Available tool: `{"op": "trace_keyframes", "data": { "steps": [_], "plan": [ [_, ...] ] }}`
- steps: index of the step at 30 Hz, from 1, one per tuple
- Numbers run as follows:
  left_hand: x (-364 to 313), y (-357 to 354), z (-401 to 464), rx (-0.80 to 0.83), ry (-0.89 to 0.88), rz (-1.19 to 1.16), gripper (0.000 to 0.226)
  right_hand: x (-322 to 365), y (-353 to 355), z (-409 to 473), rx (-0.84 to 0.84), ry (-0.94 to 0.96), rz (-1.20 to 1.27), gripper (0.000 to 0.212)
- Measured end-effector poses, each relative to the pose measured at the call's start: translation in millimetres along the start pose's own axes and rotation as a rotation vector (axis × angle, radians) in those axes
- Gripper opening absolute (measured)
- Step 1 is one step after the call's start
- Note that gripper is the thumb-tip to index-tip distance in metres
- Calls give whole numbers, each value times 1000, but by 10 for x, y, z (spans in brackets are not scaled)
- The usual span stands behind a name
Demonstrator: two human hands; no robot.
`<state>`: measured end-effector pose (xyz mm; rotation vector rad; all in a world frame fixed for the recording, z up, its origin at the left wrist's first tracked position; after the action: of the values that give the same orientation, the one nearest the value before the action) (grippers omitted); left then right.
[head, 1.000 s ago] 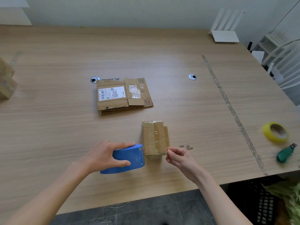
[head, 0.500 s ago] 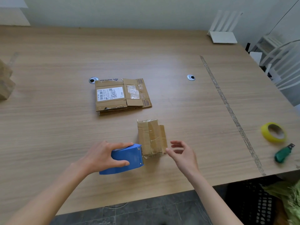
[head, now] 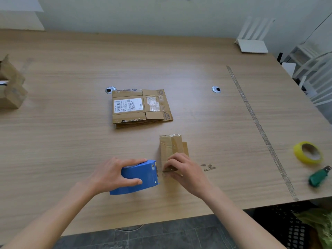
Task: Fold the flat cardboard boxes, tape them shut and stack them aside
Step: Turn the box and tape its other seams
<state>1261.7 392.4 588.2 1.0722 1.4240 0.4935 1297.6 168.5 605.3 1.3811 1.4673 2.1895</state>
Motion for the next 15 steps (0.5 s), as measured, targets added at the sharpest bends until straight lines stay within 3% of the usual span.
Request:
{"op": "trace_keyframes", "data": {
  "steps": [9,15],
  "plan": [
    [-17,44,-27,-32,-24,36,62,187,27,10,-89,121,-192,18],
    [-14,27,65,-19,-16,65,60,79,-41,-32,-115,56,-141,28]
  ]
}}
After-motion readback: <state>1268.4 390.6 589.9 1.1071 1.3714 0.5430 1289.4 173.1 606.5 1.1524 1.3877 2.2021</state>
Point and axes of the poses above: each hand's wrist, its own z-axis towards the middle knuckle, its own y-axis out of the back of the hand, x = y × z, the point moved 7 cm from there along z, towards the middle knuckle, and after that the axes turned 7 degrees about z, right-handed, at the moved point
